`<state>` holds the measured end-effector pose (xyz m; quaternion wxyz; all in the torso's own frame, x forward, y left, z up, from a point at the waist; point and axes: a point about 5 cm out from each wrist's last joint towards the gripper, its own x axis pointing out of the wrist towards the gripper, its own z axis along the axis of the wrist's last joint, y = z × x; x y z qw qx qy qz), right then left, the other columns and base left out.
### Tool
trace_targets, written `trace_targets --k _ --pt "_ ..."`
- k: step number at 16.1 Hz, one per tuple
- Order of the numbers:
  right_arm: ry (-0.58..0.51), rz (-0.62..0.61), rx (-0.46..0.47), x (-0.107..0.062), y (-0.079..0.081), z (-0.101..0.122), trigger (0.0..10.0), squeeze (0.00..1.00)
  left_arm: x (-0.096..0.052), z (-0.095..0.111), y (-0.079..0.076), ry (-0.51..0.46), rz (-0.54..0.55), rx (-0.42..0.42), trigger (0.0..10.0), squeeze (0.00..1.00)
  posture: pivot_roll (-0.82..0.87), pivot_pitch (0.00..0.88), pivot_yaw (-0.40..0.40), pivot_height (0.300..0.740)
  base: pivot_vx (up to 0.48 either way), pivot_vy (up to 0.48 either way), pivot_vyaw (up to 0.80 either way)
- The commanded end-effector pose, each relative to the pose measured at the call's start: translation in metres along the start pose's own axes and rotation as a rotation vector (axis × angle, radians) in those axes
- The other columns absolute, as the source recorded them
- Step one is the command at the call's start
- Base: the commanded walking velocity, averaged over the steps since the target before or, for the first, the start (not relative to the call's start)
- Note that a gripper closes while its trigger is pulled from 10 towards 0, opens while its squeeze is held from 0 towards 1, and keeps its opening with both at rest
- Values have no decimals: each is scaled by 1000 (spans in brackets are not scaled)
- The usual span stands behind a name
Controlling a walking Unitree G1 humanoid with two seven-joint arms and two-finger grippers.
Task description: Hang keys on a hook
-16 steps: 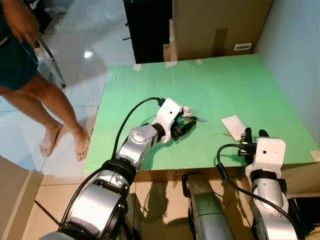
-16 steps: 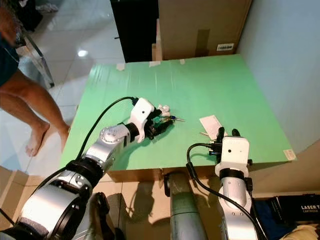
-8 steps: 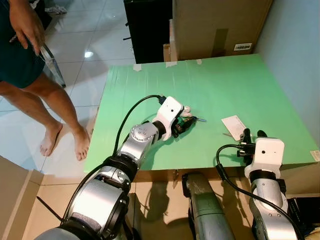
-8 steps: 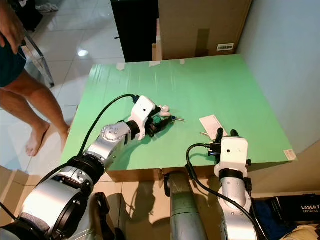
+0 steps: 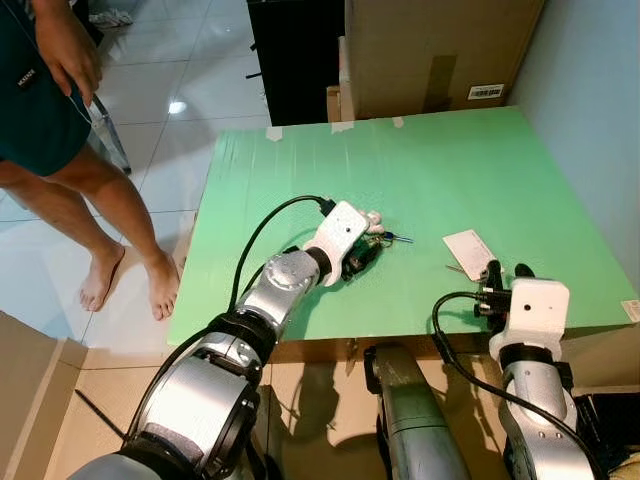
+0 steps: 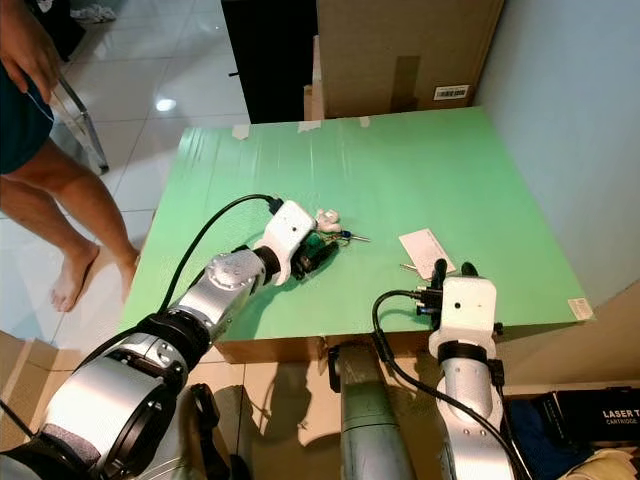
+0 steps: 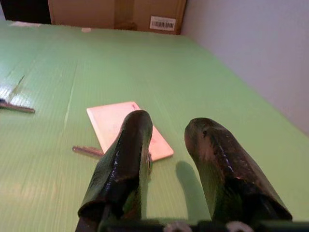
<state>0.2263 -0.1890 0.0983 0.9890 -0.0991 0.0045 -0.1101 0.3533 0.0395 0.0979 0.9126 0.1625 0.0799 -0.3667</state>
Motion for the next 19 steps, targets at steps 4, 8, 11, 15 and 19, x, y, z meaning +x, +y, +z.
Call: trace_targets --k 4,8,11,15,19 --pt "-2 12 0 -2 2 2 10000 0 4 -2 -5 55 11 42 10000 0 -362 152 92 556 0 0 0" --pt "4 12 -1 -2 2 2 10000 0 5 -6 -10 99 -9 19 10000 1000 -361 158 91 556 0 0 0" --pt "7 11 -1 -2 1 2 10000 0 5 -8 -12 113 -19 9 10000 1000 -360 161 88 556 0 0 0" --pt "12 13 0 -3 2 1 10000 0 4 -13 -13 137 -25 -7 10000 1000 -358 165 87 556 0 0 0" --pt "14 15 0 -3 2 1 10000 0 5 -12 -15 131 -25 1 0 0 -358 168 85 556 0 0 0"
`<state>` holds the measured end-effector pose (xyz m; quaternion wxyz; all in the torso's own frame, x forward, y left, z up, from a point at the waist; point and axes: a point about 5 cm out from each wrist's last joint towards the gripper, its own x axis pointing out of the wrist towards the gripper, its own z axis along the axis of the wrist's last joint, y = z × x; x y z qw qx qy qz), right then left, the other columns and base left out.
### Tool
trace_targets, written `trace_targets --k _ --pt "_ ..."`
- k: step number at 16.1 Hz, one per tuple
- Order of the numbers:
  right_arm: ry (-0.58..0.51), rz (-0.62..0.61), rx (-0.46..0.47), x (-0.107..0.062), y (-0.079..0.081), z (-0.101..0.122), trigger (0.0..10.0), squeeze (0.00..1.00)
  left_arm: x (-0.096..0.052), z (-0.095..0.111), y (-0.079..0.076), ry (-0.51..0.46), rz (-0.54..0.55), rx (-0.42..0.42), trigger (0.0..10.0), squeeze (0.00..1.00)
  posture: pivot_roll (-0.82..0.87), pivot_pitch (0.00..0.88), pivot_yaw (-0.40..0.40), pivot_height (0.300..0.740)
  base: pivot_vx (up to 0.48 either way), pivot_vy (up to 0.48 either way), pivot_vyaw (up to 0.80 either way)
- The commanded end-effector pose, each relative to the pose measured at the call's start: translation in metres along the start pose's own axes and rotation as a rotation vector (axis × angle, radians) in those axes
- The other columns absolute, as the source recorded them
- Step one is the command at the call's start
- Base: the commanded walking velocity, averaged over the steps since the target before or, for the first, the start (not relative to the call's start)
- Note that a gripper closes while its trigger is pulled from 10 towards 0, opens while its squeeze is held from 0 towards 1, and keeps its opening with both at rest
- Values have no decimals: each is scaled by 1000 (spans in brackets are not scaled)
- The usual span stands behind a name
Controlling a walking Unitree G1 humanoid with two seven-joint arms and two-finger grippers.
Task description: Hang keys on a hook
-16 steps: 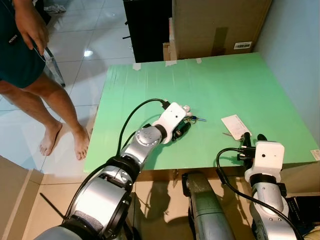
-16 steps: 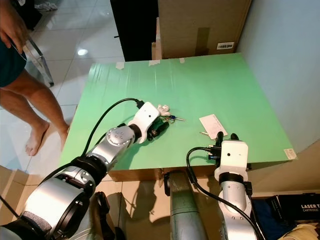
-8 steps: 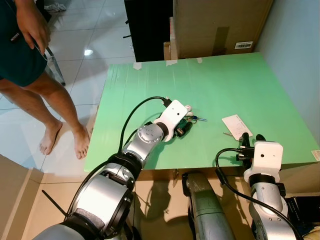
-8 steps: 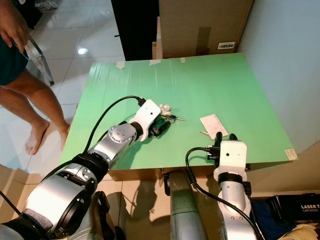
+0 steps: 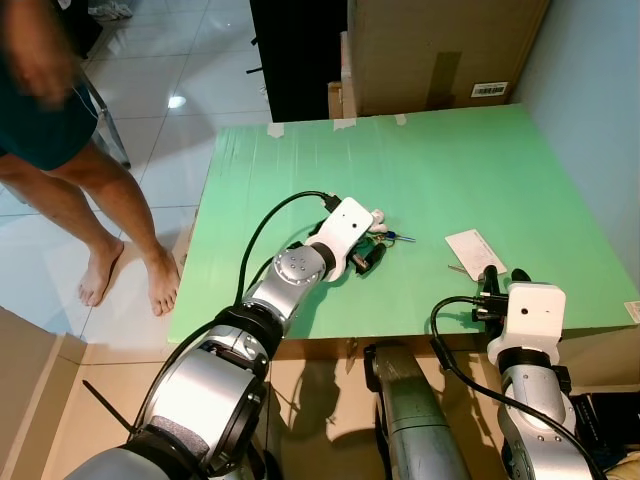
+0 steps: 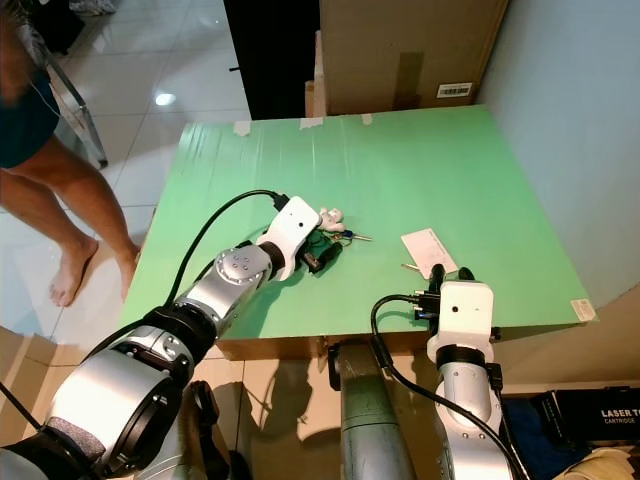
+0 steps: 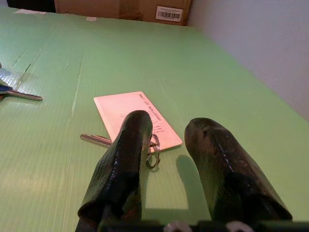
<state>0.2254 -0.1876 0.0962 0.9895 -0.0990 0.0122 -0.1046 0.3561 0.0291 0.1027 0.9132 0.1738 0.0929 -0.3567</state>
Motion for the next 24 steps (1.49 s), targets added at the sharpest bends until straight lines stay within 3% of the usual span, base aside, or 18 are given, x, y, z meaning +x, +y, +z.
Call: trace_targets --k 1,4,8,14,19,21,23,24 --pt "1 4 2 -2 0 3 10000 0 -2 -23 -12 112 -35 -19 0 0 -358 169 85 556 0 0 0" --pt "3 2 4 -2 0 2 10000 0 -3 -35 -14 205 -23 -232 0 0 -361 169 84 556 0 0 0" --pt "3 2 2 -1 -1 3 10000 0 -4 -35 -15 198 -29 -168 0 0 -364 165 80 556 0 0 0" --pt "4 9 -4 0 -2 2 10000 0 -2 -26 -13 134 -32 -173 0 0 -359 152 77 556 0 0 0" --pt "4 14 -1 1 0 2 10000 0 -1 -13 -11 32 -51 -215 0 0 -351 157 74 556 0 0 0" --pt "3 15 -1 1 0 2 10000 0 0 -2 -7 -36 -59 -281 0 0 -348 157 74 556 0 0 0" --pt "3 15 0 2 -1 2 10000 0 0 1 -3 -38 -65 -287 0 0 -347 155 76 556 0 0 0" --pt "3 14 1 2 -1 2 10000 0 -2 9 1 -102 -79 -305 0 0 -347 155 76 556 0 0 0"
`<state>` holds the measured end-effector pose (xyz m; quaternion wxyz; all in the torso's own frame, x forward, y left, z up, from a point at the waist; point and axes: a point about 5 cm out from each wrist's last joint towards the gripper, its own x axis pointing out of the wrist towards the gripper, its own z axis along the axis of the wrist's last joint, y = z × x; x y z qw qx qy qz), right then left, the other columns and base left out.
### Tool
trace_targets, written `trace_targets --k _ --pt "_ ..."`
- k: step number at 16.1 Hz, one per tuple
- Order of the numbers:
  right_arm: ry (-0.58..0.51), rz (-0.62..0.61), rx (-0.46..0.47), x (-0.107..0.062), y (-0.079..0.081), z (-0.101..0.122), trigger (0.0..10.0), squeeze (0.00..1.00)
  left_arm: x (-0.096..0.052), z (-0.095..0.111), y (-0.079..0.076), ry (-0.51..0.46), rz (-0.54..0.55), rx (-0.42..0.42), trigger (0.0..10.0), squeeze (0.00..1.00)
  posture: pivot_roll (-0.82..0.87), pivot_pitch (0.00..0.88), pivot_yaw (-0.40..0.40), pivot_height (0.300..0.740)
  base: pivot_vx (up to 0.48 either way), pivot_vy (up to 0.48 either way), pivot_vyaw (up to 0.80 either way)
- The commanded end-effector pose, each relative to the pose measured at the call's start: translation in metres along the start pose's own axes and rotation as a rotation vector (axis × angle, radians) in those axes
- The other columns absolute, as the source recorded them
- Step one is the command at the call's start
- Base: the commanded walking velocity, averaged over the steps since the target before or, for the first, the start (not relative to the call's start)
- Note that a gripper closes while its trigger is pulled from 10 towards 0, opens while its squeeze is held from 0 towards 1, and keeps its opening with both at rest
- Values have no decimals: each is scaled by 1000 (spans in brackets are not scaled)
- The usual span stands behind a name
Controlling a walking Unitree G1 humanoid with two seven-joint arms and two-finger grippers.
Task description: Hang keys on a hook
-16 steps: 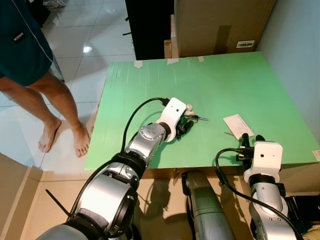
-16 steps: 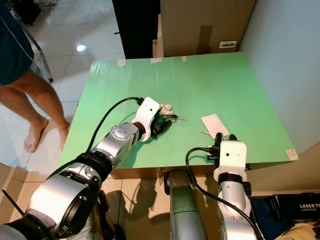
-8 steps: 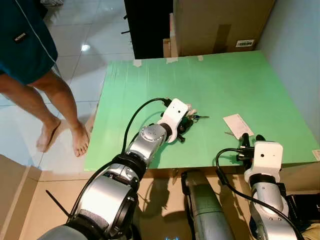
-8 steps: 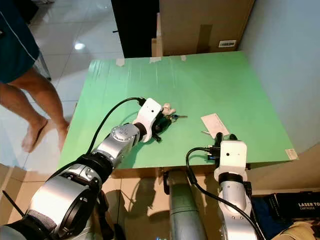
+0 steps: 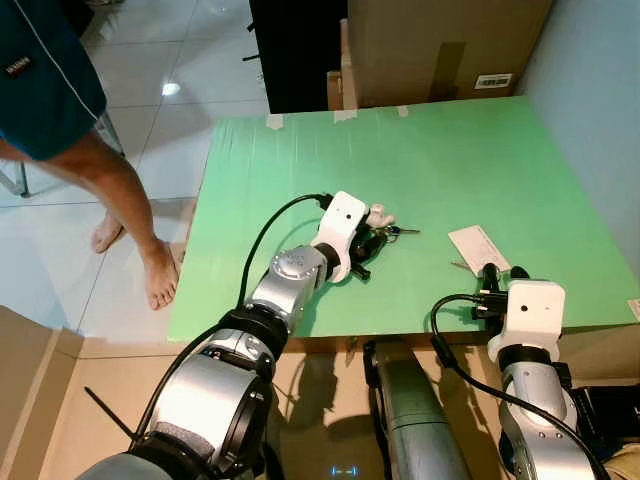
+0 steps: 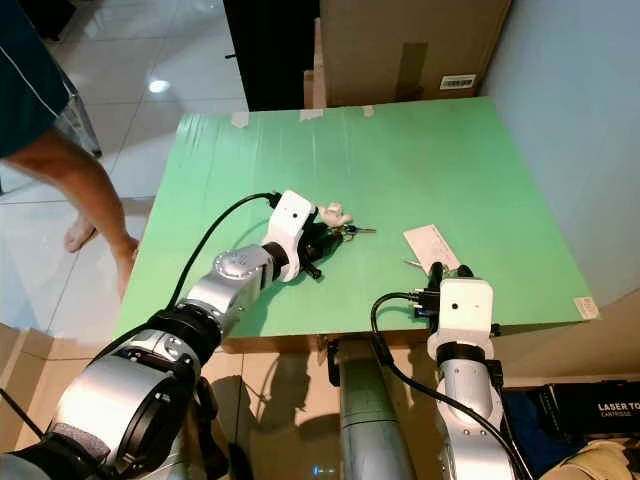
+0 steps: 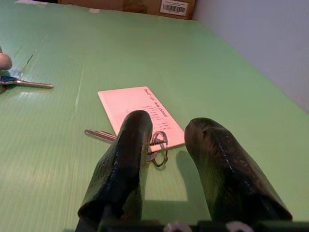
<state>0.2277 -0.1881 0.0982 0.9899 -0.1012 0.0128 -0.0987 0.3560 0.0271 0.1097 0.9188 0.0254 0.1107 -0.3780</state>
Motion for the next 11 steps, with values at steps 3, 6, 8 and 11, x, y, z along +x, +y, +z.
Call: trace_targets --k 3,6,8,11 --pt "5 2 7 1 0 -1 10000 0 -4 15 2 -131 -62 -119 0 0 -336 150 78 556 0 0 0" --pt "6 6 7 3 1 -1 10000 0 -11 28 7 -219 -68 -132 0 0 -329 145 79 556 0 0 0" --pt "4 9 7 5 2 -1 10000 0 -16 41 8 -281 -69 -119 0 0 -322 139 77 556 0 0 0" --pt "-10 19 11 10 5 1 10000 0 -28 52 23 -330 11 -41 0 0 -303 123 78 556 0 0 0"
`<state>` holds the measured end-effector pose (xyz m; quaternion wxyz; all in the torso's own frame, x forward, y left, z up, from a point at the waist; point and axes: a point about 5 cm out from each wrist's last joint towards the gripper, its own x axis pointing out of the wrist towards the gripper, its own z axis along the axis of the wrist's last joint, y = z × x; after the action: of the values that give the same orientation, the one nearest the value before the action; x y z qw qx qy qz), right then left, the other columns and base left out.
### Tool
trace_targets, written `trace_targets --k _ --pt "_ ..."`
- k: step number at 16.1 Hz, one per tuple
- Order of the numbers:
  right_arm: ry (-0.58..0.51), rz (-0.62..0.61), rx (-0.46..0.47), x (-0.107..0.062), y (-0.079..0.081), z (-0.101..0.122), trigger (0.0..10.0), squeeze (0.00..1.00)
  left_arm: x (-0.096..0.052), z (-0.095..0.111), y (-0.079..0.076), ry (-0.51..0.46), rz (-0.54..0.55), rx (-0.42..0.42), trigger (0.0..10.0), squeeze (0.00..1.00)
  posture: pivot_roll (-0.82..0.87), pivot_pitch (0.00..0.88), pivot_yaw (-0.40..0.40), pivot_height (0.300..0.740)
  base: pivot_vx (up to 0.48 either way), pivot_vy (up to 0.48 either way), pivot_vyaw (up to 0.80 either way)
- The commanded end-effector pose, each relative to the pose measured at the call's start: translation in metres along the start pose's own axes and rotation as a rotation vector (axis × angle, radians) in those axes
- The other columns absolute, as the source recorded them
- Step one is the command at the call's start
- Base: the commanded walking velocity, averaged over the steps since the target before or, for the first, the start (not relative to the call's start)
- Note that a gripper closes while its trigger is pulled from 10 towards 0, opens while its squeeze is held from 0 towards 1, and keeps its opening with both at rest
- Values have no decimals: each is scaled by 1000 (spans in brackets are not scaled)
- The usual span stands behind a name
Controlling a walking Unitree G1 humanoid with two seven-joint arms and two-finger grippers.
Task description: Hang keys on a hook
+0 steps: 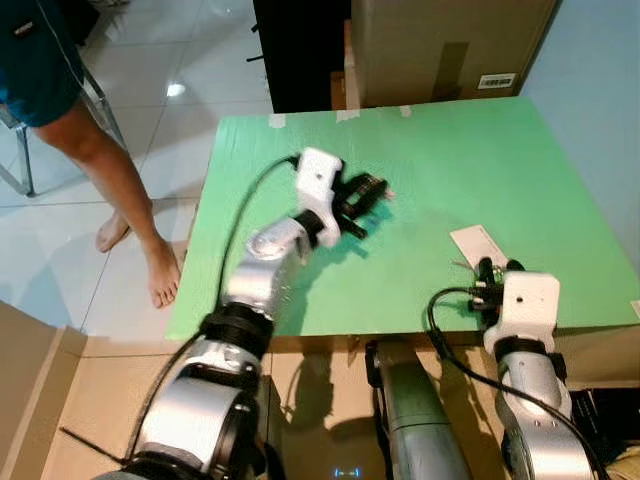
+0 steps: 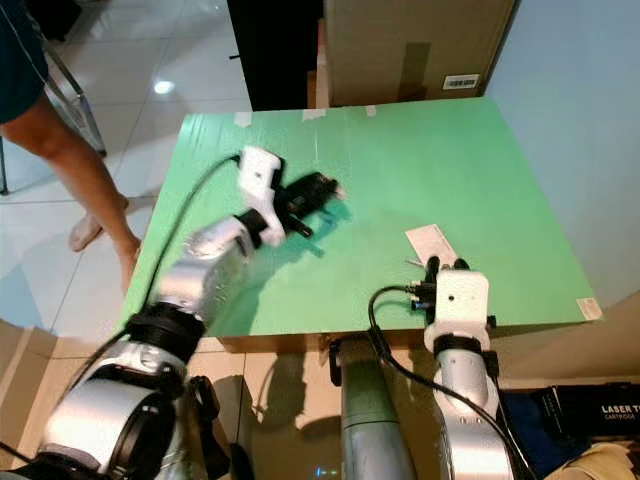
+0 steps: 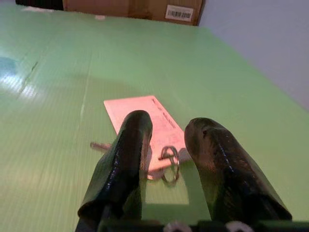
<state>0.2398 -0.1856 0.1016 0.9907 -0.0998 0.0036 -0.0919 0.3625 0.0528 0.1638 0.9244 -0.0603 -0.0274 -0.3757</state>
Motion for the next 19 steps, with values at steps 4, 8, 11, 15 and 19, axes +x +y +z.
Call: trace_targets --k 4,8,11,15,19 --pt "-15 23 16 8 4 3 10000 0 -29 11 28 -52 155 36 0 0 -264 102 73 556 0 0 0" --pt "-90 27 33 18 7 21 10000 0 -45 16 25 -102 201 65 0 0 -233 86 68 556 0 0 0" --pt "-187 -9 48 24 3 48 10000 0 -68 14 23 -124 277 88 0 0 -226 75 70 556 0 0 0" --pt "-216 -29 36 29 0 55 10000 0 -101 2 50 -102 534 158 0 0 -215 52 58 556 0 0 0" --pt "-187 -33 16 32 -3 44 10000 0 -108 -10 41 -60 543 179 0 0 -205 48 47 556 0 0 0"
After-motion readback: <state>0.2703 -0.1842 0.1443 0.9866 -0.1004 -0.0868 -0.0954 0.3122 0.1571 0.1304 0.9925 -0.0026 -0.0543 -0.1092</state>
